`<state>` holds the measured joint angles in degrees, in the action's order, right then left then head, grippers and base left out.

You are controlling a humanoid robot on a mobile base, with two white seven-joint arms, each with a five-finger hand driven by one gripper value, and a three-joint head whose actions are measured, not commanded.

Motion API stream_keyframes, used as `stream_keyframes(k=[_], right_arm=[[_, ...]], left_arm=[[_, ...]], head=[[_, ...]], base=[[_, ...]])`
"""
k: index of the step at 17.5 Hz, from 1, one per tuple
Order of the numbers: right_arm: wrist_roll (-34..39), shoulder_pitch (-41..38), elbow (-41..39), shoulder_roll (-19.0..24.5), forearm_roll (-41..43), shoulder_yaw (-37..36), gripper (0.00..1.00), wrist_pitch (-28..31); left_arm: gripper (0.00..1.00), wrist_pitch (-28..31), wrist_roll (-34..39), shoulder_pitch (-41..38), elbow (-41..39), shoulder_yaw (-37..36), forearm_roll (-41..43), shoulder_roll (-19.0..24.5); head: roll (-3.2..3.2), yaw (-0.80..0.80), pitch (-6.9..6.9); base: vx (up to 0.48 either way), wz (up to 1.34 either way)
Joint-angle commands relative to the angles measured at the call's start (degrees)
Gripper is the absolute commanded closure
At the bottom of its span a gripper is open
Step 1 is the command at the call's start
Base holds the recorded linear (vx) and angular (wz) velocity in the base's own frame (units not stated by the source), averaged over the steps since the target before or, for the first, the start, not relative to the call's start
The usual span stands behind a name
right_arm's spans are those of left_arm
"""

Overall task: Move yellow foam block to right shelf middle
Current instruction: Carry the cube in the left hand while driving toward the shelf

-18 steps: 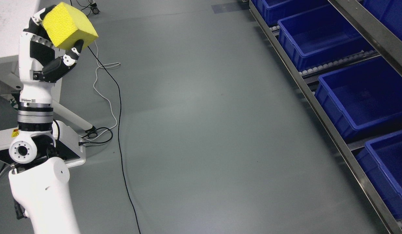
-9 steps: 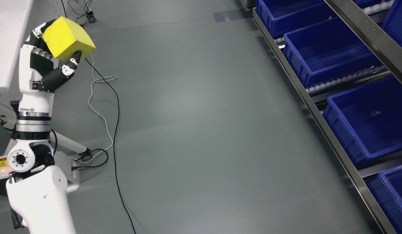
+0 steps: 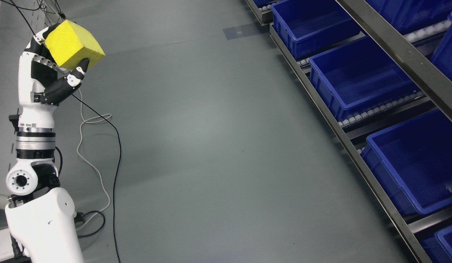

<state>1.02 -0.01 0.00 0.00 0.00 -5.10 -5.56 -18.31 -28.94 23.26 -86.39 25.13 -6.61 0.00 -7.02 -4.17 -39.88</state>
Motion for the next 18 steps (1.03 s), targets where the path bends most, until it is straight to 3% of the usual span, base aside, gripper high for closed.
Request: stream_keyframes(k=[1,18], right_arm=[[0.0,0.2,-1.0,-1.0,0.1,0.0,0.00,0.0],[0.0,0.2,-1.0,-1.0,0.0,0.0,0.00,0.0]], left_arm=[[0.57,-0.1,-0.1,-0.1,-0.2,-1.1,0.0,1.0],[0.57,-0.2,0.0,0.5,-0.2,-5.0,0.1,1.0]], head=[[0.00,0.00,0.00],[0.00,0.00,-0.01]], base=[[0.418,-0.05],[0.427,0.05]])
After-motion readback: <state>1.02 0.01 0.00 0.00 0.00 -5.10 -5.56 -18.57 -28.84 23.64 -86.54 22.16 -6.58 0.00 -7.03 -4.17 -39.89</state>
